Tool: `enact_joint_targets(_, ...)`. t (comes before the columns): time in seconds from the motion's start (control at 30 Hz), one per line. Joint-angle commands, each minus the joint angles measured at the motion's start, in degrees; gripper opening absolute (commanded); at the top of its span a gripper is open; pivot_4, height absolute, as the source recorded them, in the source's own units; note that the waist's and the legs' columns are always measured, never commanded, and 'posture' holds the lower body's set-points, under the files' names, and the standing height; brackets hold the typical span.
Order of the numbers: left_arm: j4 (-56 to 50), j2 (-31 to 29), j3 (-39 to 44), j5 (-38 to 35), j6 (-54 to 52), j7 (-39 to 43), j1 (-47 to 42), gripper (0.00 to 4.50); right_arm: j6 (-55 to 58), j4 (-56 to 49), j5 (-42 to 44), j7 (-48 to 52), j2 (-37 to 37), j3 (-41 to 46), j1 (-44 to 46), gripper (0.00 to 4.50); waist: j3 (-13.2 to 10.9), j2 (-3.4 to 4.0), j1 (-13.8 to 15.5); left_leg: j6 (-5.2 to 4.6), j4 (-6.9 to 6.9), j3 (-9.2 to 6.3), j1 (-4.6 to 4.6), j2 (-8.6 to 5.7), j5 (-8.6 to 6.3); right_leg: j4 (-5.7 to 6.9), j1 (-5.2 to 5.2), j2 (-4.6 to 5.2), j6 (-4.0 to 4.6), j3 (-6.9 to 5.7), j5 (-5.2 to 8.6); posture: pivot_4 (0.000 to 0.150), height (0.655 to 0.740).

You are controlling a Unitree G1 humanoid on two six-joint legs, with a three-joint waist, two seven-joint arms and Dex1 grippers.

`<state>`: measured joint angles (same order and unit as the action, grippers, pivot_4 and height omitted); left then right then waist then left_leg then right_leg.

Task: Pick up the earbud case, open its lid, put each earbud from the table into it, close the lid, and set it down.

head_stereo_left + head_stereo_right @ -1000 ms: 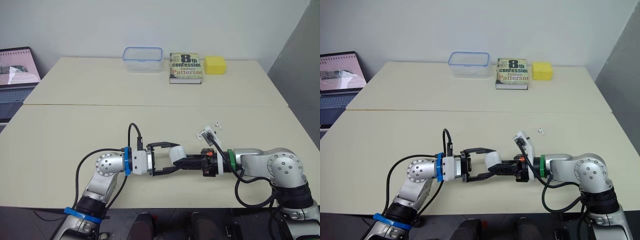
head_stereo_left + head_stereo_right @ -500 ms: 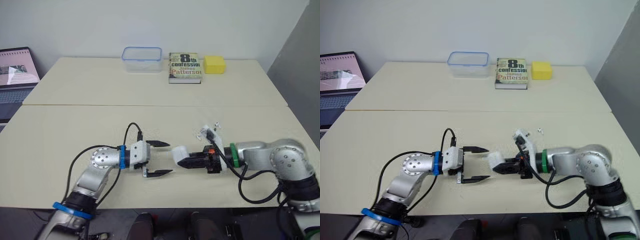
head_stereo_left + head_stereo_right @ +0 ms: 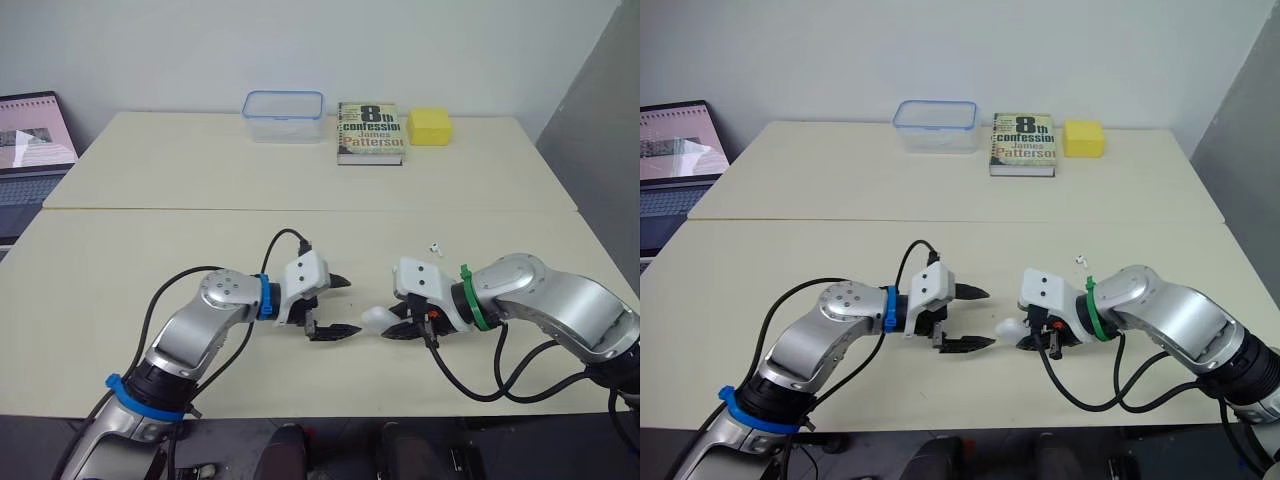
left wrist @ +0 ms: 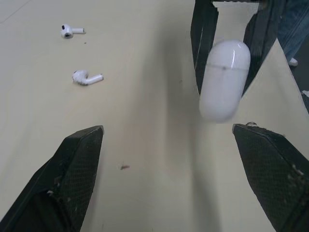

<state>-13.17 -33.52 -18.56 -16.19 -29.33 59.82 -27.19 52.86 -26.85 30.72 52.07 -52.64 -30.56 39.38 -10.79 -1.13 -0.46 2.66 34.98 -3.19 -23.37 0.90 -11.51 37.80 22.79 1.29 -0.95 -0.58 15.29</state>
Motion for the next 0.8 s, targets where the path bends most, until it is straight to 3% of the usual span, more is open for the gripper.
enact_joint_targets(0.03,-3.04,-0.14,-0.91,-0.56,-1.98,1.3,-2.07,4.5,-1.2,-0.81,-2.16,2.21,0.58,1.03,0.46,0.79,0.0,0.0,0.0,0.0,0.0,0.0,-0.01,0.0,0.0,0.03,0.03,0.0,0.0,0.0,0.0,0.15,0.74)
enact_joint_targets(0.73,-0.57,0.47,-3.58,-0.35,-2.36,6.11,-4.8,4.5,-1.64,-0.55,-9.36,7.82,3.95,1.76,1.53,0.79,0.0,0.0,0.0,0.01,0.2,-0.02,-0.37,-0.02,0.01,0.26,0.41,-0.01,0.01,0.02,-0.01,0.15,0.74)
enact_joint_targets(0.8,-0.63,0.42,-3.67,-0.71,-2.55,6.73,-4.74,3.9,-1.45,-0.82,-9.54,8.02,4.13,1.87,1.53,0.79,0.0,0.0,0.0,0.01,0.2,-0.02,-0.37,-0.01,0.01,0.27,0.41,-0.01,0.01,0.01,-0.01,0.15,0.74)
